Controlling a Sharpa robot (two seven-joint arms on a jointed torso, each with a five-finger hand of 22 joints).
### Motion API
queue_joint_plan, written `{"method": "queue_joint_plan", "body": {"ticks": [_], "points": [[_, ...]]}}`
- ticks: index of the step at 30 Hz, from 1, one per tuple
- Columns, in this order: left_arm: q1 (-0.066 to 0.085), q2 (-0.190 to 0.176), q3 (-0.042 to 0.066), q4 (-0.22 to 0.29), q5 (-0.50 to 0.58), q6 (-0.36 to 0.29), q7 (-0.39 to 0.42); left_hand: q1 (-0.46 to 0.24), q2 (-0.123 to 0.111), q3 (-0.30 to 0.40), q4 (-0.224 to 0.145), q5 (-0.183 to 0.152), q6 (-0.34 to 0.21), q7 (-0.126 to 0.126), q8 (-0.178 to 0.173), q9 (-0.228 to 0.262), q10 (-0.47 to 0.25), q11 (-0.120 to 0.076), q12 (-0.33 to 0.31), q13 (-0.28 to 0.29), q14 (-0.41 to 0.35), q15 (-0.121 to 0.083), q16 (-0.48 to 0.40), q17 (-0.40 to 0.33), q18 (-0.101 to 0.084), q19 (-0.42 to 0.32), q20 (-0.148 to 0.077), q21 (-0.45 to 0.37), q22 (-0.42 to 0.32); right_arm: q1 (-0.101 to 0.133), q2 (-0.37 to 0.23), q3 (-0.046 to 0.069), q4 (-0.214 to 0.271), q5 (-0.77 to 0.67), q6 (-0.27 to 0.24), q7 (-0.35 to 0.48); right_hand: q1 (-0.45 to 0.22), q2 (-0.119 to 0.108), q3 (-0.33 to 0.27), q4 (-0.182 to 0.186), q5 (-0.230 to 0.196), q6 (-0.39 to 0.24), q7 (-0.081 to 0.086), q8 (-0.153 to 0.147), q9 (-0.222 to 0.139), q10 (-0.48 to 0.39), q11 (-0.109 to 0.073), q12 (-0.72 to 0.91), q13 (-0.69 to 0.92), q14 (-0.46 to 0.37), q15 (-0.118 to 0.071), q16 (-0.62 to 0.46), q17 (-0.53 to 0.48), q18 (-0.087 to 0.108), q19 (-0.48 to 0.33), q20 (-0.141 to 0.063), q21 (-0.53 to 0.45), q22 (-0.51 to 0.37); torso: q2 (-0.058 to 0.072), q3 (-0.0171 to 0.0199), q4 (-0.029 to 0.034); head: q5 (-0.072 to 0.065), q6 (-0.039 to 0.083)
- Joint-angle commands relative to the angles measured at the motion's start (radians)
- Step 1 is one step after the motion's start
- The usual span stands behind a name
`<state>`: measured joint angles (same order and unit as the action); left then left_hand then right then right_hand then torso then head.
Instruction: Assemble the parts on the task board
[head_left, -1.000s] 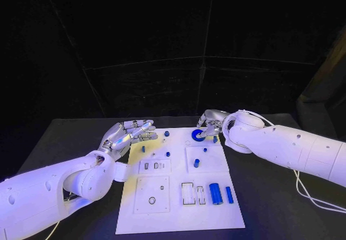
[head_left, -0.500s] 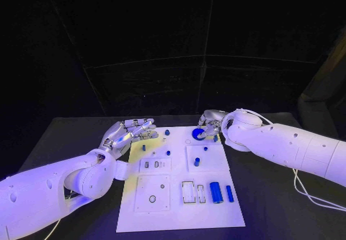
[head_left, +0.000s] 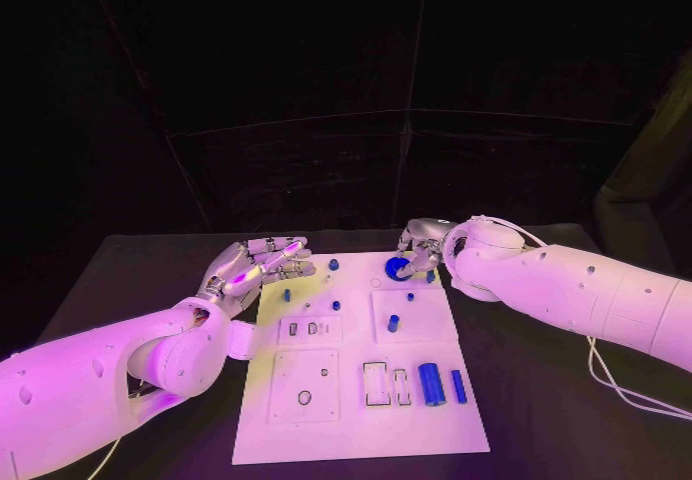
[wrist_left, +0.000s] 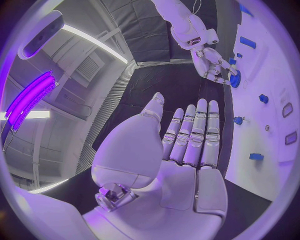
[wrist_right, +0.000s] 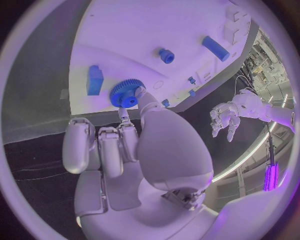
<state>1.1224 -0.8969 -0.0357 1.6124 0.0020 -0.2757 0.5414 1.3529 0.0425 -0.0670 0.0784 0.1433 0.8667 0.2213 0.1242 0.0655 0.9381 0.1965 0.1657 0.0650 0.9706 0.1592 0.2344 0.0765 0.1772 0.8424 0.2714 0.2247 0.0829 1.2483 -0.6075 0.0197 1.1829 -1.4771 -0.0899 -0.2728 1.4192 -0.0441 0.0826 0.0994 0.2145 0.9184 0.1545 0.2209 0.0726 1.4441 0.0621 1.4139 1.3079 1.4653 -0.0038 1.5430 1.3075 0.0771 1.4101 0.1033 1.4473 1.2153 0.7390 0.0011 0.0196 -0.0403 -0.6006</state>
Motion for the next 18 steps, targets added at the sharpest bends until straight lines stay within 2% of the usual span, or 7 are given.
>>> {"method": "queue_joint_plan", "body": {"ticks": [1, 6, 11, 18], "points": [[0.001, 0.000, 0.001, 0.000, -0.007, 0.013, 0.000, 0.000, 0.010, 0.002, -0.006, -0.005, 0.002, 0.033, -0.003, -0.001, 0.005, 0.005, -0.006, -0.001, 0.005, 0.000, -0.004, -0.001, 0.006, 0.005, -0.001, -0.003, -0.001, -0.001, 0.000, -0.001, 0.004, -0.039, -0.007, 0.004, 0.020, 0.025, 0.025, -0.014, -0.018, 0.028, -0.010, 0.015, 0.007, 0.010, -0.004, 0.008, 0.074, 0.088, -0.011, 0.004, 0.182, -0.009, 0.001, -0.009, 0.004, 0.004, 0.000, 0.0000, 0.0013, -0.001, 0.000], [0.001, -0.001, 0.001, 0.000, -0.007, 0.013, 0.000, 0.001, 0.011, 0.002, -0.009, -0.005, 0.002, 0.033, -0.004, -0.001, 0.006, 0.004, -0.007, -0.001, 0.006, 0.000, -0.006, -0.001, 0.006, 0.005, -0.001, -0.004, -0.002, -0.001, -0.001, -0.002, 0.017, -0.075, -0.079, 0.023, 0.020, 0.028, 0.048, -0.025, -0.006, 0.052, -0.017, 0.018, 0.005, 0.022, -0.011, 0.022, 0.092, 0.089, -0.016, 0.005, 0.184, -0.012, 0.009, -0.015, 0.009, 0.019, 0.000, 0.0003, -0.0002, 0.000, 0.001], [0.001, -0.003, 0.001, 0.000, -0.007, 0.012, 0.001, 0.001, 0.011, 0.002, -0.009, -0.005, 0.002, 0.033, -0.004, -0.001, 0.006, 0.004, -0.007, -0.001, 0.006, 0.000, -0.006, -0.001, 0.006, 0.006, -0.001, -0.005, -0.002, -0.002, -0.008, -0.002, 0.054, -0.100, -0.155, 0.043, -0.001, 0.026, 0.059, -0.023, -0.002, 0.068, -0.022, 0.017, 0.002, 0.031, -0.015, 0.031, 0.105, 0.089, -0.020, 0.005, 0.186, -0.015, 0.016, -0.019, 0.015, 0.033, 0.000, 0.0006, 0.0000, 0.000, 0.001], [0.001, -0.008, 0.001, 0.001, -0.007, 0.012, 0.001, 0.001, 0.011, 0.002, -0.009, -0.005, 0.002, 0.033, -0.004, -0.001, 0.006, 0.004, -0.007, -0.001, 0.006, 0.000, -0.006, -0.001, 0.006, 0.006, -0.001, -0.005, -0.002, -0.002, -0.011, -0.001, 0.119, -0.107, -0.179, 0.034, -0.026, 0.017, 0.064, -0.017, -0.006, 0.067, -0.022, 0.006, -0.004, 0.031, -0.015, 0.029, 0.104, 0.089, -0.021, 0.005, 0.186, -0.015, 0.019, -0.021, 0.016, 0.037, -0.001, -0.0010, 0.0024, 0.002, 0.004]]}}
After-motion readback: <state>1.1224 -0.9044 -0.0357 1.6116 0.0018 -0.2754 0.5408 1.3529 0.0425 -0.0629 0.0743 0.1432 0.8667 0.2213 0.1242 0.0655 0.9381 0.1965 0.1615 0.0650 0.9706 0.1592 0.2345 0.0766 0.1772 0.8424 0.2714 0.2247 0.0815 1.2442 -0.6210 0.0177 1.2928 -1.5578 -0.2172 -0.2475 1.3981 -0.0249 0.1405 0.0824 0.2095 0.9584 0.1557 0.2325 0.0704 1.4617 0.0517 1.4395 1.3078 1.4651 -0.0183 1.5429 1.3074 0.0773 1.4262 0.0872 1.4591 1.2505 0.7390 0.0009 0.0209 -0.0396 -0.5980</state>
